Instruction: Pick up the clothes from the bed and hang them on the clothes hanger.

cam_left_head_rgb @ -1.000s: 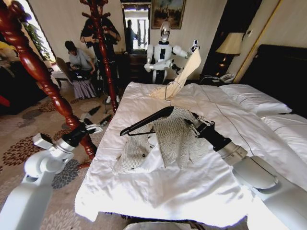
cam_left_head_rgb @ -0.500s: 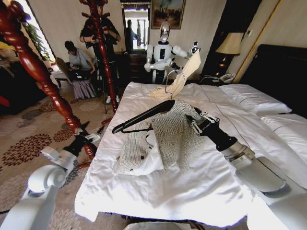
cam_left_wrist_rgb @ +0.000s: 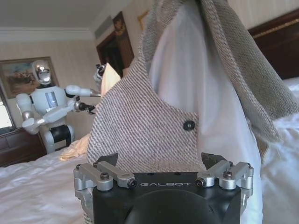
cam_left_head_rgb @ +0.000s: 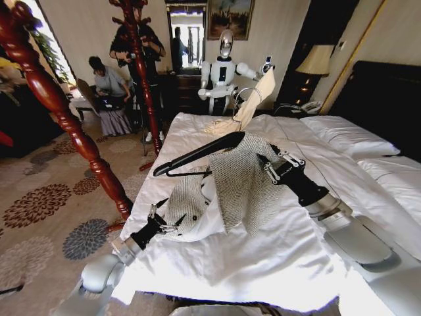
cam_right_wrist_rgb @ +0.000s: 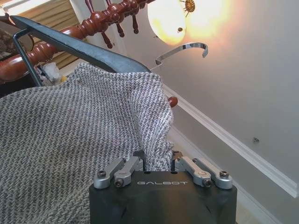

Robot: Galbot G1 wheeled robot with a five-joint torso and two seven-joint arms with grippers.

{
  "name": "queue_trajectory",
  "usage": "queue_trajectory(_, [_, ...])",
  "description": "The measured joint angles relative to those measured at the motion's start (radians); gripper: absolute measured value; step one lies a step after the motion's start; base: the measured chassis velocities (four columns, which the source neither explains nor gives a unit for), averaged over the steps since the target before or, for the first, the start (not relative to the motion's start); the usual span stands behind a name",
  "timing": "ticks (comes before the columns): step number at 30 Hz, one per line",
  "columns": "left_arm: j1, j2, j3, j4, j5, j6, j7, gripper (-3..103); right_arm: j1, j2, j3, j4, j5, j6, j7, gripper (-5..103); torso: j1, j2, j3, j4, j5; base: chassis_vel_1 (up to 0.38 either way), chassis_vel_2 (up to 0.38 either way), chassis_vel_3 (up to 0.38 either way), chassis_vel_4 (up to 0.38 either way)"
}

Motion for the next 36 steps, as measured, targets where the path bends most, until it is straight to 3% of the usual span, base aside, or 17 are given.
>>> queue_trajectory(5, [0.005, -0.003, 0.02, 0.018, 0.108, -0.036, 0.007, 100, 0.004, 0.0, 0.0, 0.001, 0.007, 0.0, 0.001, 24, 0.0, 0.0, 0.0, 0.0001, 0.0, 0.0, 0.0, 0.0, 0.0])
queue_trajectory(13, [0.007, -0.021, 0.058, 0.033, 0.212, -0.055, -0.014, 100, 0.004, 0.002, -0.001, 0.002, 0.011, -0.002, 0.002, 24, 0.0, 0.0, 0.0, 0.0, 0.0, 0.0, 0.0, 0.0, 0.0])
queue_trajectory(18, [0.008, -0.047, 0.095, 0.048, 0.303, -0.059, -0.098, 100, -0.001, 0.005, 0.001, 0.004, 0.012, -0.002, 0.003, 24, 0.0, 0.0, 0.0, 0.0001, 0.0, 0.0, 0.0, 0.0, 0.0])
queue_trajectory(27, [-0.004, -0.073, 0.129, 0.062, 0.347, -0.057, -0.16, 100, -0.005, 0.005, 0.002, 0.004, 0.012, -0.003, 0.003, 24, 0.0, 0.0, 0.0, 0.0, 0.0, 0.0, 0.0, 0.0, 0.0])
queue_trajectory(36, [-0.008, -0.088, 0.172, 0.063, 0.29, -0.056, -0.119, 100, -0.004, 0.006, -0.002, 0.003, 0.012, -0.004, 0.003, 24, 0.0, 0.0, 0.0, 0.0, 0.0, 0.0, 0.0, 0.0, 0.0])
